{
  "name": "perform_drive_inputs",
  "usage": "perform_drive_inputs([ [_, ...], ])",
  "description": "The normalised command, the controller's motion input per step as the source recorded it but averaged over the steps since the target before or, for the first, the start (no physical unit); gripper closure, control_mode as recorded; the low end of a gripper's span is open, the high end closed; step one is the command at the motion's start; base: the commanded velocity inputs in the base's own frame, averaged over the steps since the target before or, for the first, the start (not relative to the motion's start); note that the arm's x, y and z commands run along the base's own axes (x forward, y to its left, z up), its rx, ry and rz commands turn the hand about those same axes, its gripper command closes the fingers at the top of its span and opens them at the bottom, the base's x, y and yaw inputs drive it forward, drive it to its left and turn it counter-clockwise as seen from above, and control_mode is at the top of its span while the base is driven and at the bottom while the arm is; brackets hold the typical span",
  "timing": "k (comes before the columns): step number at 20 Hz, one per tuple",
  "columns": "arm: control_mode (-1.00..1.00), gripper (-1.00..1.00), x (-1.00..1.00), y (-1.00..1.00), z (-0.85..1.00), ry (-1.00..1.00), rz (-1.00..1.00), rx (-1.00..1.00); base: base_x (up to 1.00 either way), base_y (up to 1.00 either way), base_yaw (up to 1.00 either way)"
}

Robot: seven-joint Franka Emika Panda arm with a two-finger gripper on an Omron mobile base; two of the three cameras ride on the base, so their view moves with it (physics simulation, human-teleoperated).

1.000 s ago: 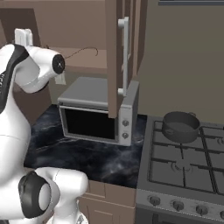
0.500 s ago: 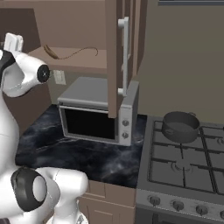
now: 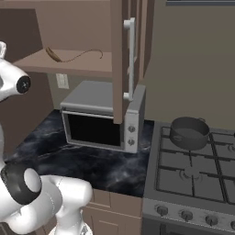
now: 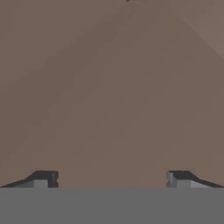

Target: Open the cabinet and move the ladle to the pot. Then close the cabinet.

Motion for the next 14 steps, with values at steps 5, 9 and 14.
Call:
perform_drive_inputs([
  [5, -1.0, -1.0, -0.01, 0.11, -0.01, 0.01, 0.02, 0.04, 0.0, 0.0, 0.0],
  [9, -1.0, -1.0, -0.01, 0.0, 0.03, -0.03, 0.02, -0.01, 0.0, 0.0, 0.0],
  [14, -1.0, -1.0, 0.0, -0.33, 0.21, 0.0, 0.01, 0.0, 0.0, 0.0, 0.0],
])
